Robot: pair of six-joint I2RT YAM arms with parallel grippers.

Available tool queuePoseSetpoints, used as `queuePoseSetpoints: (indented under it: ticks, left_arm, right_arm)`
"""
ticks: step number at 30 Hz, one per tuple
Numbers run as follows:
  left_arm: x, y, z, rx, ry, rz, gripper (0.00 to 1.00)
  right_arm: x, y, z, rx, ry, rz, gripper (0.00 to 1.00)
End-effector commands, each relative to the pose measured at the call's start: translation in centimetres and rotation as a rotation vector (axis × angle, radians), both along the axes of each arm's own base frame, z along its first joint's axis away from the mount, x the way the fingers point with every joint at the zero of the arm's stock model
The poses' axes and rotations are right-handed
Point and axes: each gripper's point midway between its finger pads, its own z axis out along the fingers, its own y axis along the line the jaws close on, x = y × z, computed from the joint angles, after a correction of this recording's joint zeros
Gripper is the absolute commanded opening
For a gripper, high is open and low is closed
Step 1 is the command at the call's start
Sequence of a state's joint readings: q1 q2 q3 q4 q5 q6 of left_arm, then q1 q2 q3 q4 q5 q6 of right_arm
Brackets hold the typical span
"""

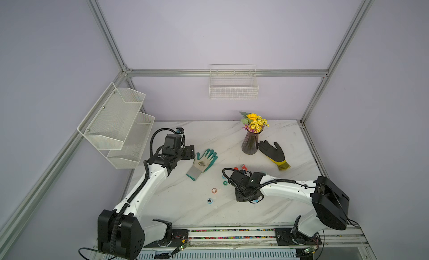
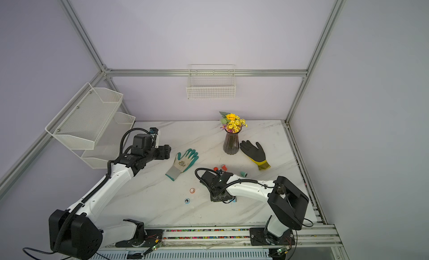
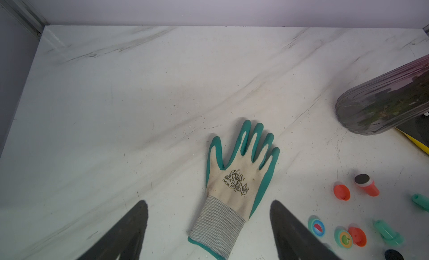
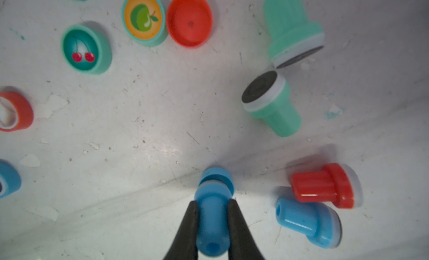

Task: Close the stamp cap
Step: Close the cover of the stamp.

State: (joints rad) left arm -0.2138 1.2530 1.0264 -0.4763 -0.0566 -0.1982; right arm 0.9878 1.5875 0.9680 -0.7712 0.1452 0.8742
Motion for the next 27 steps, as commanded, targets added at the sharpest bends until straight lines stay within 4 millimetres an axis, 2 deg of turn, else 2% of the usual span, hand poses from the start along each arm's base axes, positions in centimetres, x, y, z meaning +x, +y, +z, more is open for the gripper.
queuePoseSetpoints:
  ticks: [1, 12, 27]
  left_arm:
    - [0.9, -0.1, 1.8, -0.002, -0.054, -0.01, 0.82]
    - [1.0, -0.1, 1.7, -0.001, -0.048, -0.012, 0.82]
    - [1.0, -0.1, 1.5, 0.002, -0.041, -0.013, 0.82]
  right_arm:
    - [0.6, -0.1, 1.3, 0.008, -0.04, -0.021, 0.0]
    - [0.8, 0.1, 2.1, 0.031, -0.06, -0.024, 0.0]
    - [0.2, -0.5, -0.3, -0.016, -0.024, -0.007, 0.0]
